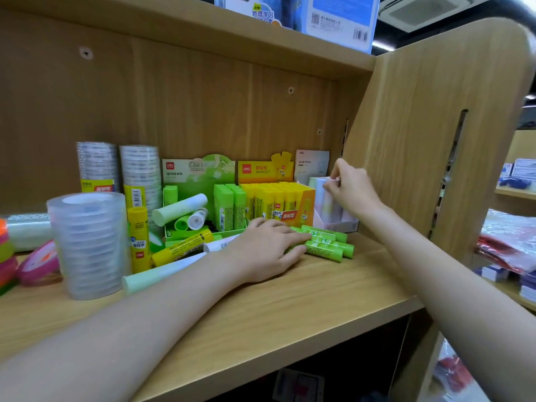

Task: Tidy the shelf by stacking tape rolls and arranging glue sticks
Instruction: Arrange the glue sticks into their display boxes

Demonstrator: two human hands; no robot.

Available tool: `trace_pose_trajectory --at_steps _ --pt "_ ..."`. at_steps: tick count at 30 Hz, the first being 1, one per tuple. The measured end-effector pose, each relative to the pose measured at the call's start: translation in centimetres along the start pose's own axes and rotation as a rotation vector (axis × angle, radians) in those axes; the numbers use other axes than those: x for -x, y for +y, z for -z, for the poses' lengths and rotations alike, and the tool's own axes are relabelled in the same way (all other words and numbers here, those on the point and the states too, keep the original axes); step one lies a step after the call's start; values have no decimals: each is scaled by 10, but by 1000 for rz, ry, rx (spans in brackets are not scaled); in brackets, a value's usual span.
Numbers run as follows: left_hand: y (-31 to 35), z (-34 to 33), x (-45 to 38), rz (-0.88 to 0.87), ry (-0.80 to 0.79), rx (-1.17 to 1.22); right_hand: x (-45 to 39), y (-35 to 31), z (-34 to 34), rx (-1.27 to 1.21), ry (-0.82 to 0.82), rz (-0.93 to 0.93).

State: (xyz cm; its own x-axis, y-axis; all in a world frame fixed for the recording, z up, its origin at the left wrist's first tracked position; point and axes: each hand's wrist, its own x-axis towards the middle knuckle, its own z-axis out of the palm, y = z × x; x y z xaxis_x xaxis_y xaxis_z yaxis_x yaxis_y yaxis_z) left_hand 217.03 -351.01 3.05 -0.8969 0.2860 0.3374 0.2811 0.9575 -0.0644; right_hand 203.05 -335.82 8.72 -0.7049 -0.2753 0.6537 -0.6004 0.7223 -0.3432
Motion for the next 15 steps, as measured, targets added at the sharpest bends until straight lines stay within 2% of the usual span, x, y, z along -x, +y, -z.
trace_pose_trajectory --at_steps 5,10,12,15 --pt "1 0 0 5 -7 4 1 -1 -4 100 -36 20" --pt "-2 -1 0 13 -5 0 1 -2 4 415 -23 74" --pt "-1 0 1 18 -8 2 1 -1 11 476 -68 47" --pt "-1 2 2 25 -5 -2 2 -4 21 428 -200 16"
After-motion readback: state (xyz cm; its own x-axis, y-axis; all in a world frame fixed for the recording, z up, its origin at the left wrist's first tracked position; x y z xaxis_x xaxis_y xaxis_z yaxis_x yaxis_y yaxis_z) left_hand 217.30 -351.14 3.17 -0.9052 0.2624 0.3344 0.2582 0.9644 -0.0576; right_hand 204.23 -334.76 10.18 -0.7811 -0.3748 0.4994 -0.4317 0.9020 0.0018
